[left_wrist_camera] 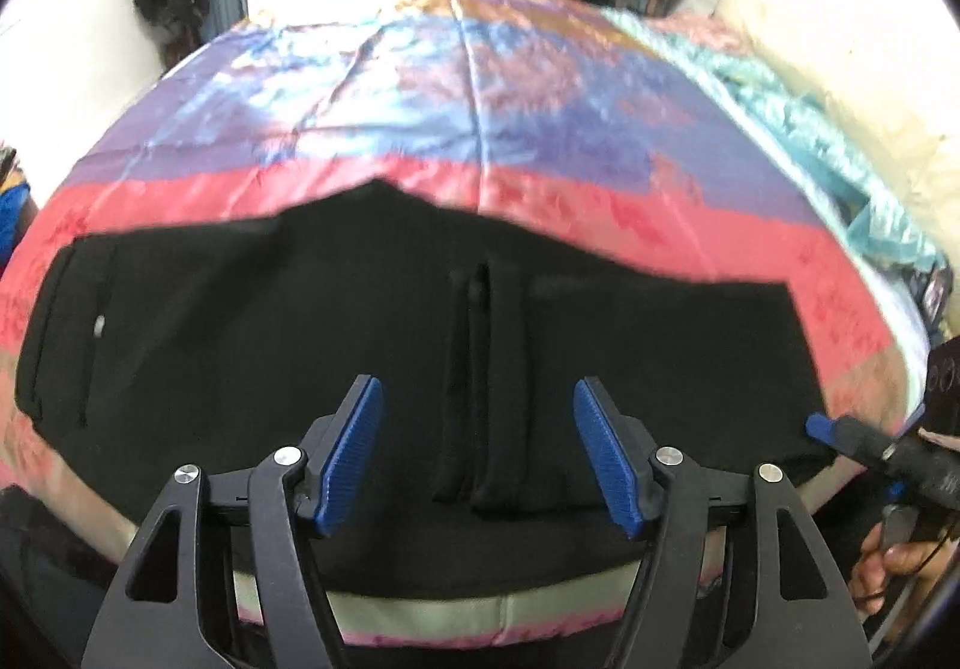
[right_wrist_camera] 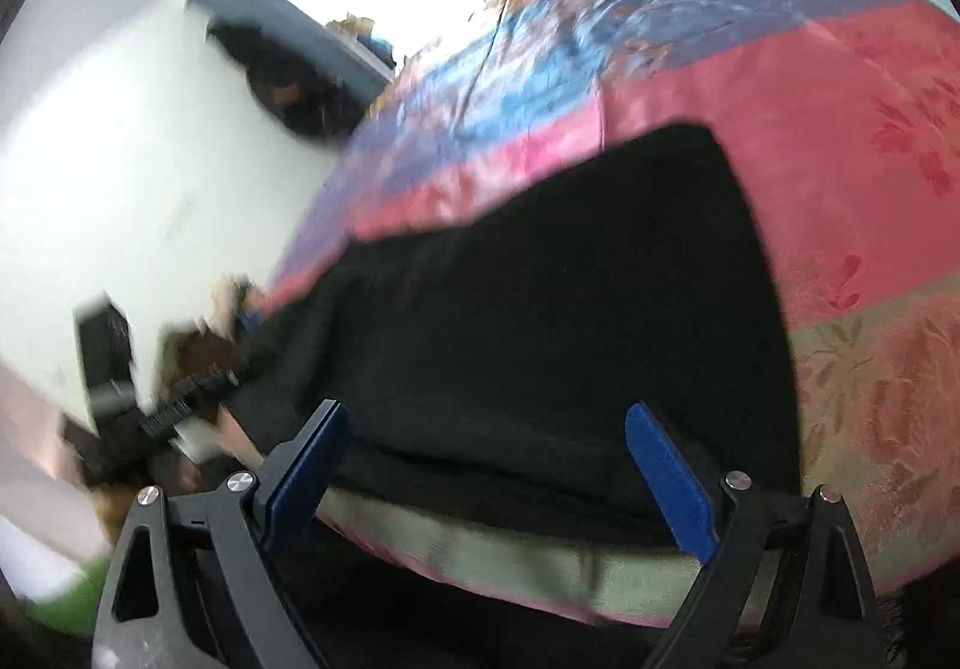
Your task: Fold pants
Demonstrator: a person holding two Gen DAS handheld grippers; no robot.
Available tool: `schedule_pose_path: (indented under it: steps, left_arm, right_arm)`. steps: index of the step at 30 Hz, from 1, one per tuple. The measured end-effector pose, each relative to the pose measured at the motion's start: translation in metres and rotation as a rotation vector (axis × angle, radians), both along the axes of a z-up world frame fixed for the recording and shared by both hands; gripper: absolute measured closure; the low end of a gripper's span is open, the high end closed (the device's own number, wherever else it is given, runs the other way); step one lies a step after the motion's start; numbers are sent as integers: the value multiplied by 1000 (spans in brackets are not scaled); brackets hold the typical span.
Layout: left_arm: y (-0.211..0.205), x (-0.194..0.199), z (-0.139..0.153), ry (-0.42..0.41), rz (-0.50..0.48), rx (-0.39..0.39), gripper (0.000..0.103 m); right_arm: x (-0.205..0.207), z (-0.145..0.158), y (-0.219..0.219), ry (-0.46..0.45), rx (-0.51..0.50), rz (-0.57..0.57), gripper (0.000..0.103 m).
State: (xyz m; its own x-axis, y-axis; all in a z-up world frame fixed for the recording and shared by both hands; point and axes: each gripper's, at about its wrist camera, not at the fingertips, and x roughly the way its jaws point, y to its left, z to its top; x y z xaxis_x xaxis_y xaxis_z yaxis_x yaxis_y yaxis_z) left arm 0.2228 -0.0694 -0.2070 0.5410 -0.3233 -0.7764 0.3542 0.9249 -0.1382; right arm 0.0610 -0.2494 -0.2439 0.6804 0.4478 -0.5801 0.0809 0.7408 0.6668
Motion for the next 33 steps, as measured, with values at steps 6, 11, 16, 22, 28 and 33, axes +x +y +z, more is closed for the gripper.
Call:
schedule_pose_path:
  steps: [6,11,16,22,28,33]
  left_arm:
    - [-40,20,-12,-17,-102,38,34]
    - [-59,34,-56,82,-132,162,35]
    - [-60,25,-53,59,-148,190,34]
    - [-24,7,-29,36,-42,72,16]
    - [10,9,-27,-20,90,102,15]
    - [39,21,-35,-32,195,132,12]
  right_arm:
    - [49,25,-45,-15,157,-39,10]
    - [104,-22,-67,199,140,-78,10]
    - [96,4,-53,163,-4,-63,10]
    - [24,46,1,35,-378,-30,10]
    - [3,14,28,105,-664,-56,10]
    - [-1,21,30,28,-793,-115,7]
